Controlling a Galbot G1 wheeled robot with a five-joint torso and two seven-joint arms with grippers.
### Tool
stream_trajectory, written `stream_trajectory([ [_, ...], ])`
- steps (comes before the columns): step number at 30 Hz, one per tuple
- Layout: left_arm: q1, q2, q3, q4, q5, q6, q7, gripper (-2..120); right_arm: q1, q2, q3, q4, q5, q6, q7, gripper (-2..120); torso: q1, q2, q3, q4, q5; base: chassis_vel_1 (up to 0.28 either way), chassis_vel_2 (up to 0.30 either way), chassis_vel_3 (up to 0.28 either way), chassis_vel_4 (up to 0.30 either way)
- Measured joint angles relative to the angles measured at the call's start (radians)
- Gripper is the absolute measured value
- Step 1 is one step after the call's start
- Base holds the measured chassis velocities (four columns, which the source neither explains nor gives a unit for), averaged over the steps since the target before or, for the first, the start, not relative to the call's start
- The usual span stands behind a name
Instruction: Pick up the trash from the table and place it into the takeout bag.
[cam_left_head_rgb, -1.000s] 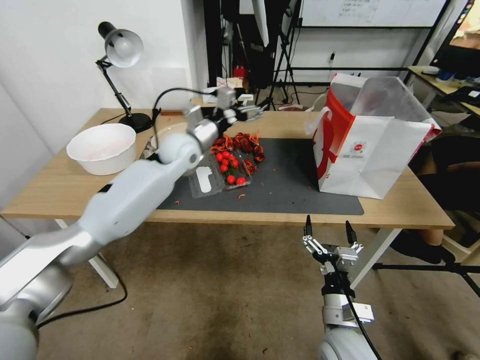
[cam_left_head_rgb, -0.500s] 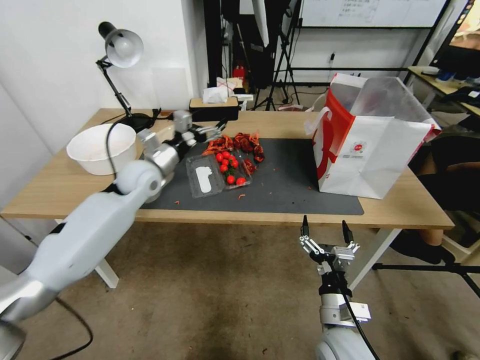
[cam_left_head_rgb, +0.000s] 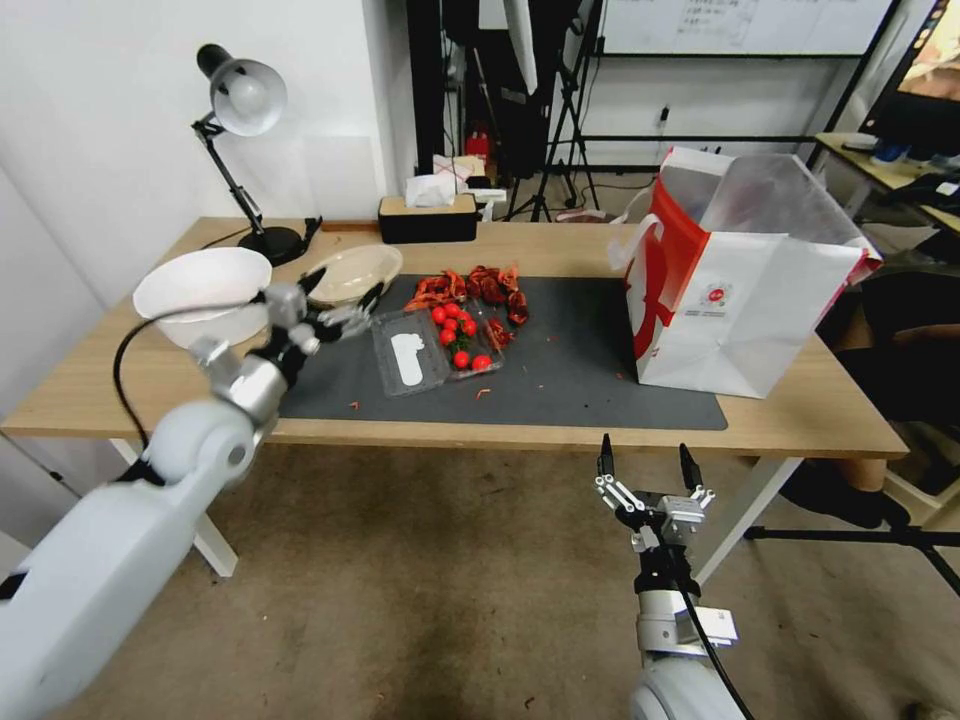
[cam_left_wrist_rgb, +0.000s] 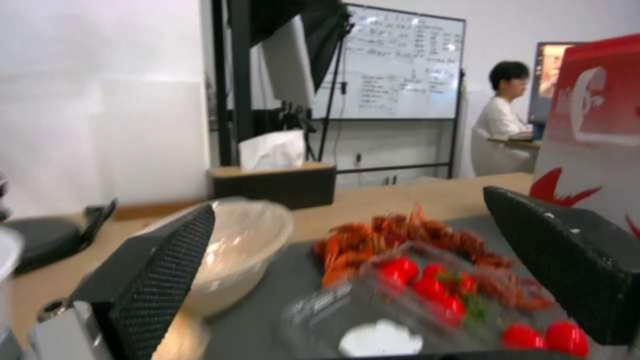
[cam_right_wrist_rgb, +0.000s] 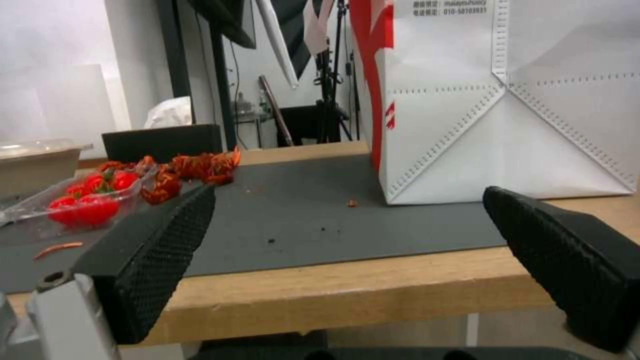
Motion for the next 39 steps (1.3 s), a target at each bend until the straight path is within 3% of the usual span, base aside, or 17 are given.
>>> stream_trajectory([
  [6, 0.171, -0.102, -0.17, -0.034, 0.113, -0.046, -0.008, 100, 0.004, 0.002, -0.002, -0.008, 0.0, 0.004, 0.0, 100, 0.0, 0.0, 0.0, -0.0002, 0.0002, 0.0, 0.0, 0.0, 0.0],
  [13, 0.336, -0.189, -0.288, -0.062, 0.205, -0.099, -0.02, 100, 0.002, 0.002, -0.001, -0.012, 0.0, 0.009, 0.001, 100, 0.0, 0.0, 0.0, -0.0001, 0.0001, 0.0, 0.0, 0.0, 0.0],
  [25, 0.494, -0.262, -0.338, -0.052, 0.31, -0.228, -0.012, 100, 0.003, 0.004, 0.001, -0.023, 0.0, 0.014, 0.003, 100, 0.0, 0.0, 0.0, -0.0002, 0.0002, 0.0, 0.0, 0.0, 0.0],
  [39, 0.513, -0.297, -0.322, 0.001, 0.354, -0.268, -0.01, 100, 0.008, 0.002, 0.0, -0.029, 0.0, 0.016, 0.004, 100, 0.0, 0.0, 0.0, -0.0002, 0.0002, 0.0, 0.0, 0.0, 0.0],
])
